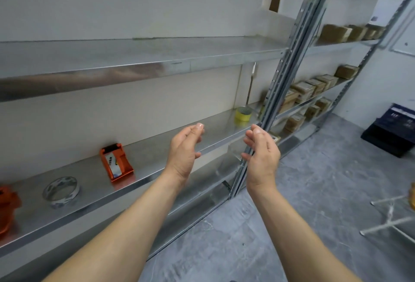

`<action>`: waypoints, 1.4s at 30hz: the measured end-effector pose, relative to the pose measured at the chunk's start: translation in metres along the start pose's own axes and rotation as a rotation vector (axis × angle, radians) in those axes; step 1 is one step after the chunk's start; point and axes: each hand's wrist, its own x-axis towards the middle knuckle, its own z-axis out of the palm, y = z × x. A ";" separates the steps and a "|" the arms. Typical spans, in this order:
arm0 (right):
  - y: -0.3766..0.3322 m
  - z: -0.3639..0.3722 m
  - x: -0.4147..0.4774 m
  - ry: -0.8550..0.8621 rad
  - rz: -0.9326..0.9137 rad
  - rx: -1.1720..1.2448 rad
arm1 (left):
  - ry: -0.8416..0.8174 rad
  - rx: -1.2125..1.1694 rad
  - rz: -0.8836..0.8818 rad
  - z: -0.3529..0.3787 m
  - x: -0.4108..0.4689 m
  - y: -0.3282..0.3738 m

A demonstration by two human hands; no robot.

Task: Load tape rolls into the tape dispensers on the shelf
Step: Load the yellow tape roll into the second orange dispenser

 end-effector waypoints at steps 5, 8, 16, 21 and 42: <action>0.021 0.010 0.061 -0.033 0.010 0.023 | 0.058 0.021 -0.019 0.019 0.044 -0.017; 0.033 0.020 0.105 -0.079 0.028 0.018 | 0.124 0.033 -0.020 0.033 0.072 -0.025; 0.050 0.051 0.205 -0.260 0.109 0.032 | 0.339 0.048 -0.029 0.064 0.130 -0.036; 0.065 0.080 0.219 -0.399 0.174 0.032 | 0.494 0.068 -0.018 0.053 0.137 -0.039; 0.144 0.227 0.060 -0.952 0.274 -0.294 | 1.089 0.266 -0.103 -0.169 0.074 -0.042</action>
